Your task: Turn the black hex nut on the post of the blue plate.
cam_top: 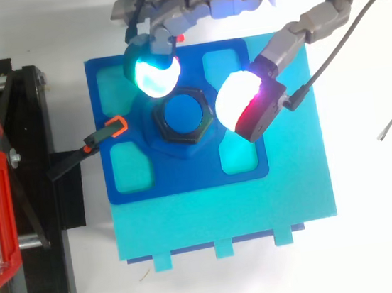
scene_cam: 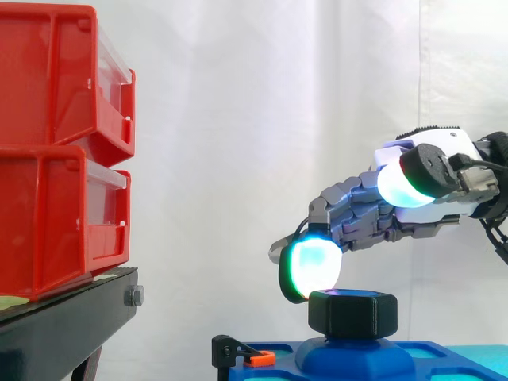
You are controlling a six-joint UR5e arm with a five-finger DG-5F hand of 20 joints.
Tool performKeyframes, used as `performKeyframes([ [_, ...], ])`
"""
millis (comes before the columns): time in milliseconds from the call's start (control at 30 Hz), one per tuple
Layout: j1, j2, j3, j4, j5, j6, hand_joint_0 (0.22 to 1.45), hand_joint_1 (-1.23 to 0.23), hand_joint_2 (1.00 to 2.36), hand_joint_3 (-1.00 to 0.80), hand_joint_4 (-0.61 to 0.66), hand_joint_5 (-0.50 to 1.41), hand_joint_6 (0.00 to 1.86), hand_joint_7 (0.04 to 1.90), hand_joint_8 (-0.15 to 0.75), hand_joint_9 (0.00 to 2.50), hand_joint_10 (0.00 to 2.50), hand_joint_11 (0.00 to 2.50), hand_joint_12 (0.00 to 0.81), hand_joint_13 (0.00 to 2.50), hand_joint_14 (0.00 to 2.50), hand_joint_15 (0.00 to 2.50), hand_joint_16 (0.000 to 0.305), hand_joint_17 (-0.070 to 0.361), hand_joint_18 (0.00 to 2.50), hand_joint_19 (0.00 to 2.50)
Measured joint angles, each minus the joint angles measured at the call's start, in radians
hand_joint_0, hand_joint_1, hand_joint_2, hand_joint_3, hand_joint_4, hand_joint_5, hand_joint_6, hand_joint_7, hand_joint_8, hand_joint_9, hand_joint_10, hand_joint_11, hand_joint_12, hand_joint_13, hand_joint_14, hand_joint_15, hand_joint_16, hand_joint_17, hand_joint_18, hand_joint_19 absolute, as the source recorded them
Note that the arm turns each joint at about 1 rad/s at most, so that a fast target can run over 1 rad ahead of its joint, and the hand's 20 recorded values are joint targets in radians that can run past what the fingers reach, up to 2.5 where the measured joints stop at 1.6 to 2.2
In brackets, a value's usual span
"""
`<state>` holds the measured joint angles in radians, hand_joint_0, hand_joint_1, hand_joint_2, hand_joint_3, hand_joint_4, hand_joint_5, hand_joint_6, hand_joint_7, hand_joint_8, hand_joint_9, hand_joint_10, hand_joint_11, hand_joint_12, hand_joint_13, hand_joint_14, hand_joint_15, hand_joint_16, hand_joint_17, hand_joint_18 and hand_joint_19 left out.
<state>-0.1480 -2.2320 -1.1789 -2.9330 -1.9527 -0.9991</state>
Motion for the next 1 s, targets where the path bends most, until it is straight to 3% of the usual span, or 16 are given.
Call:
performKeyframes([
  [600, -0.018, 0.0, 0.038, 0.005, -0.036, 0.0, 0.51, -0.29, 1.0, -0.5, 0.27, -0.2, 0.5, 0.9, 0.258, 0.27, 0.0, 0.0, 0.351, 0.17, 0.0, 0.02, 0.048, 0.107, 0.07, 0.21],
  [800, -0.002, 0.0, 0.04, 0.002, -0.027, -0.002, 0.51, -0.29, 1.0, -0.5, 0.27, -0.2, 0.5, 0.9, 0.257, 0.27, 0.0, 0.0, 0.351, 0.17, 0.0, 0.02, 0.047, 0.107, 0.07, 0.21],
  [1000, 0.018, -0.001, 0.031, -0.006, 0.004, -0.001, 0.51, -0.29, 1.0, -0.5, 0.27, -0.2, 0.5, 0.9, 0.258, 0.27, 0.0, 0.0, 0.351, 0.17, 0.0, 0.02, 0.047, 0.107, 0.07, 0.21],
])
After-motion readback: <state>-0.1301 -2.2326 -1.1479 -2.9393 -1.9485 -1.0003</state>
